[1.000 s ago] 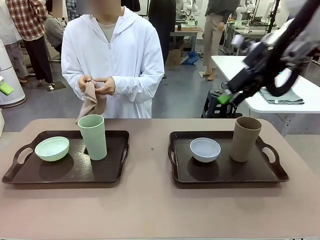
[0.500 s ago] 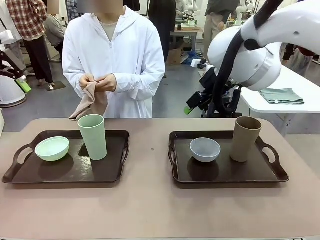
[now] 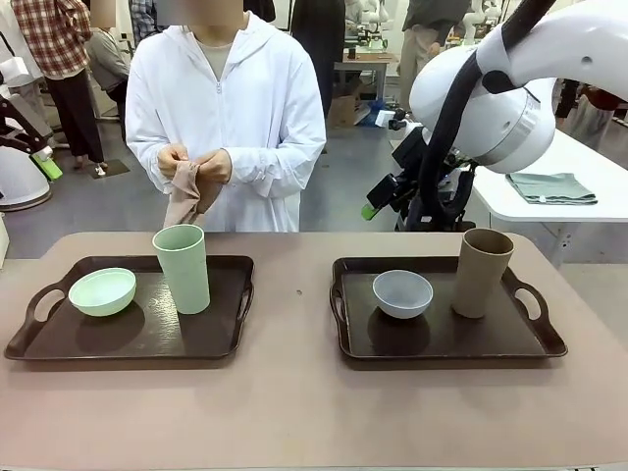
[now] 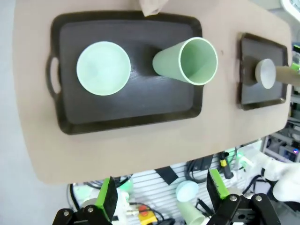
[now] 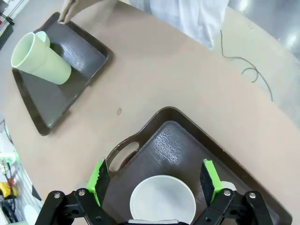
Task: Set up a tray with a mat and arrange the tableware.
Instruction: Pick up the Picnic Bowl and Reusable plastic cup from the Handle tray in front of the human's position and hold them in the air.
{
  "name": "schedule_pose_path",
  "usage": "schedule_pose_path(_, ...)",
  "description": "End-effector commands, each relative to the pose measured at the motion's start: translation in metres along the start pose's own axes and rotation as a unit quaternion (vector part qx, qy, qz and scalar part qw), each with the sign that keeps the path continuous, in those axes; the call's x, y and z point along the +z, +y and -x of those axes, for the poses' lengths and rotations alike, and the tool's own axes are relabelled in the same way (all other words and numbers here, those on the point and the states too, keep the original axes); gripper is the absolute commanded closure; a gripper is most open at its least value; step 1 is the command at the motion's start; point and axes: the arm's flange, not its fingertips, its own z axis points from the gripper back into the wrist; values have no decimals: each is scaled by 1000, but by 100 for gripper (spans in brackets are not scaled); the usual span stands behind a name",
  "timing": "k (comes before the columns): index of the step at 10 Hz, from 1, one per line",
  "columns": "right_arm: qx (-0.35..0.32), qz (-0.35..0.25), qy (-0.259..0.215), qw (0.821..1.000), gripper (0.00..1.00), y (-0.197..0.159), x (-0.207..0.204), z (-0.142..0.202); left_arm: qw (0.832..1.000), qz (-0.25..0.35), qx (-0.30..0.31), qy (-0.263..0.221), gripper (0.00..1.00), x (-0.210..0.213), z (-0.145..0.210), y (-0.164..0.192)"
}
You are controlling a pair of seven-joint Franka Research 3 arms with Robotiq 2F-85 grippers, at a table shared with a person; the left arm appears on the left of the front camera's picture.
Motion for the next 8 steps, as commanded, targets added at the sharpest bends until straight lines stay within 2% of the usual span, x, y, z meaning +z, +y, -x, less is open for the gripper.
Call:
schedule_pose_path(1, 103, -46, 17, 993, 0, 12, -24, -1, 1000, -18, -15, 2, 0, -15, -11, 4)
schedule_pose_path(2, 171, -99, 24, 980, 0, 23, -54, -15, 998, -51, -13, 16, 0, -25, -21, 2)
schedule_pose_path(4, 221, -156, 10, 963, 0, 35, -93, -41, 996, -84, -7, 27, 0, -37, -29, 6)
schedule_pose_path(6, 278, -195, -39, 940, 0, 45, -133, -68, 993, -113, -3, 28, 0, -62, -43, 16)
schedule_pose_path(8, 296, -230, -73, 924, 0, 45, -169, -85, 992, -122, -4, 32, 0, -84, -53, 22)
